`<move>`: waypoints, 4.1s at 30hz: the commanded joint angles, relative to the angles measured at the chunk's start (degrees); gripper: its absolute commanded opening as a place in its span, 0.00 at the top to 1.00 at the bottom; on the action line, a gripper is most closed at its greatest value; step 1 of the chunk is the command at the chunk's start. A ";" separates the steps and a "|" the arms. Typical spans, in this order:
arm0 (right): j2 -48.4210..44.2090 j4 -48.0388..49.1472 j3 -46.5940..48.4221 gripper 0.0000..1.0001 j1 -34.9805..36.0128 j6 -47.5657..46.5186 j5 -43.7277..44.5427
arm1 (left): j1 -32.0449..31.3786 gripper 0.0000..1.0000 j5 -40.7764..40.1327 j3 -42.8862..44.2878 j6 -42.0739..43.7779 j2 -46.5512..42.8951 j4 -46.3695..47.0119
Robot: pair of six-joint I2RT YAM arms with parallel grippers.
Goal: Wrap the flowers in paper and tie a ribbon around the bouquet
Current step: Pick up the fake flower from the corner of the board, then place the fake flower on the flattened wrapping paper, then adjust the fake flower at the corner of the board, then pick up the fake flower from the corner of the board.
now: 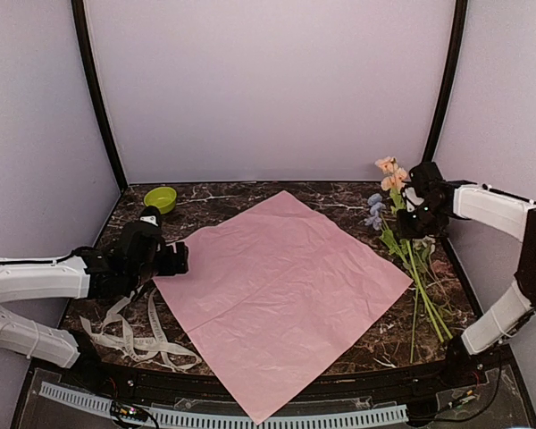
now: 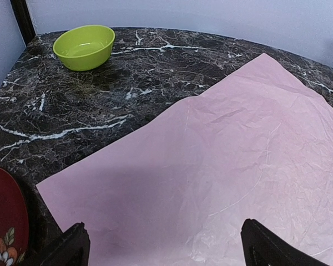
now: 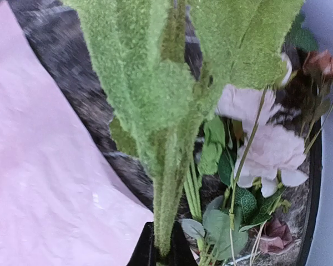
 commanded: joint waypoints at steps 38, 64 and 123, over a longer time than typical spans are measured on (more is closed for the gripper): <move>41.03 14.04 42.91 0.59 26.10 26.94 -20.05 | -1.10 0.04 12.02 -1.80 0.41 8.36 4.93; 1.69 -10.23 -1.71 0.66 -15.82 1.25 -9.00 | -1.50 0.03 10.87 -0.87 4.41 9.13 6.30; -0.64 -20.54 6.73 0.99 -14.15 -1.02 -4.26 | -1.50 0.02 10.83 -0.69 5.60 12.10 8.87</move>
